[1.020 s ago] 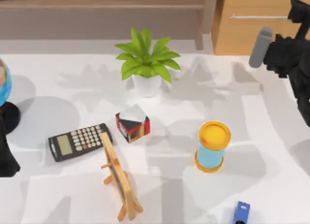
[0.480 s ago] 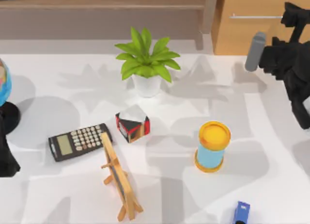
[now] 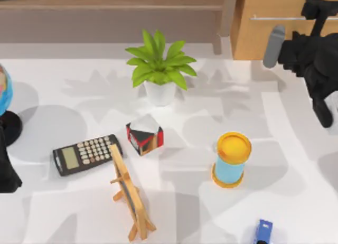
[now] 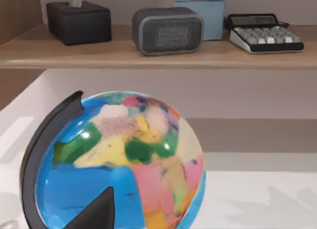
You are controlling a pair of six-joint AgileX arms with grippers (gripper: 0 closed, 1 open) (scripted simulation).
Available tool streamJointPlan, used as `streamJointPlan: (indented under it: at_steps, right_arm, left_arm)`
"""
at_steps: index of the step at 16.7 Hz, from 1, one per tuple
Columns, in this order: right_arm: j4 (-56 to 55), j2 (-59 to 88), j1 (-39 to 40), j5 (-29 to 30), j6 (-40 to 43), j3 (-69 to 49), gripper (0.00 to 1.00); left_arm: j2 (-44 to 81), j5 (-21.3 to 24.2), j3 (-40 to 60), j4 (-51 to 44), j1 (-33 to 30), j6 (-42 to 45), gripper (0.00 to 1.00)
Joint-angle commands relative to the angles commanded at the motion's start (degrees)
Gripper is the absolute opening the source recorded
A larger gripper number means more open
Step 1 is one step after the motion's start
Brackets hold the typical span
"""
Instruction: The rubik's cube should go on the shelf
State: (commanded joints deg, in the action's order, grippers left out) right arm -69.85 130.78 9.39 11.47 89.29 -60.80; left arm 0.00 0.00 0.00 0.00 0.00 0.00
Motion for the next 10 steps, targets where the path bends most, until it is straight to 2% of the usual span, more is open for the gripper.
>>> streamJointPlan:
  at_steps: [2,10]
  right_arm:
    - [0.0,0.0,0.0,0.0,0.0,0.0,1.00]
    - [0.0,0.0,0.0,0.0,0.0,0.0,0.40]
  left_arm:
    - [0.0,0.0,0.0,0.0,0.0,0.0,1.00]
    - [0.0,0.0,0.0,0.0,0.0,0.0,1.00]
